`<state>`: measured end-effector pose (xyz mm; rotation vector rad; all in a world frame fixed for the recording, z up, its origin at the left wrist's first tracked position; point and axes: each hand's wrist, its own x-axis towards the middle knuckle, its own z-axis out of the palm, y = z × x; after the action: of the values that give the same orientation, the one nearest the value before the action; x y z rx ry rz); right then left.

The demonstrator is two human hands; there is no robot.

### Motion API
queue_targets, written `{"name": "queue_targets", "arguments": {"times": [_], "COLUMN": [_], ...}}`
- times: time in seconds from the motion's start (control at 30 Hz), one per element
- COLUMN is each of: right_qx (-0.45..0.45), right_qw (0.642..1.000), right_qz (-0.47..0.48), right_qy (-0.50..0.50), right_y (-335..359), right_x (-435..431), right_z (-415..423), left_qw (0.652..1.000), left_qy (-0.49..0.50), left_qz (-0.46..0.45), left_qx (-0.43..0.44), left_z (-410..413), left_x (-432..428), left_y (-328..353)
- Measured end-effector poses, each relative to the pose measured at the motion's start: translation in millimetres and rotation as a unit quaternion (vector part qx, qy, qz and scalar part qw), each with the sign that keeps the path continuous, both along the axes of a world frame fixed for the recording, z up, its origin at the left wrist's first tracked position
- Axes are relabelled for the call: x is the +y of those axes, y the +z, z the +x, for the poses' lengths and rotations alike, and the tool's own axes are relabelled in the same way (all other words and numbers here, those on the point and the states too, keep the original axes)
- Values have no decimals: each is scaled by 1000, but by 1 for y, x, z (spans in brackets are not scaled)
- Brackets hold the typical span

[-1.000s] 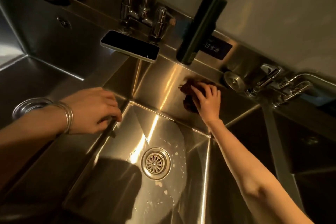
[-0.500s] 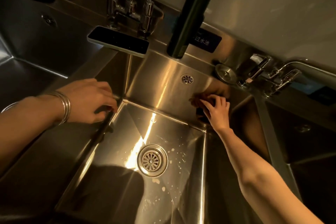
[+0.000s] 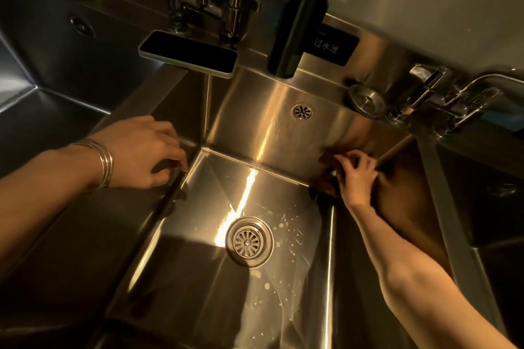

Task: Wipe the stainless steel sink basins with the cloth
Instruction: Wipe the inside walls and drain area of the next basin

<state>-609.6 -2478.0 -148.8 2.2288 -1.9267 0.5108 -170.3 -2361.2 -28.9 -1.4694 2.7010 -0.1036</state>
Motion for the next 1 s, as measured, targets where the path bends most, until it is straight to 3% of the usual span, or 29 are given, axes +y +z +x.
{"name": "queue_targets", "arguments": {"times": [0.07, 0.13, 0.27, 0.33, 0.4, 0.5, 0.6, 0.8, 0.87, 0.93, 1.0], "right_qx": [47, 23, -73, -87, -27, 60, -4, -15, 73, 197, 239], "right_qw": [993, 994, 992, 984, 994, 995, 986, 997, 992, 965, 950], "right_qz": [103, 111, -100, -149, -100, 78, 142, -49, 2, 115, 170], "right_qy": [9, -1, -16, -42, -26, -16, -89, 64, 105, 127, 110], "right_y": [-18, -24, -2, 8, -1, -36, -57, -15, -19, -32, -38], "right_x": [3, 6, -4, -15, -13, 3, 9, -23, -26, -21, -19], "right_z": [2, 11, 17, 9, 3, 3, 28, 104, 108, 107, 112], "left_qw": [1000, 1000, 999, 1000, 1000, 1000, 1000, 998, 998, 999, 999], "left_qy": [0, -3, -3, 3, 8, 11, 10, 30, 30, 25, 26], "left_qz": [3, 8, 14, 18, 17, 15, 19, 52, 52, 45, 42], "left_qx": [-6, -19, -29, -19, -15, -16, -18, -13, -8, -8, 4], "left_z": [1, 1, 0, -1, 0, -1, -3, -8, -9, -9, -8], "left_x": [-2, -2, 0, 0, -1, 1, 4, 4, 3, 4, 5], "left_y": [-3, -2, -1, 0, 3, 2, 4, 9, 10, 9, 9]}}
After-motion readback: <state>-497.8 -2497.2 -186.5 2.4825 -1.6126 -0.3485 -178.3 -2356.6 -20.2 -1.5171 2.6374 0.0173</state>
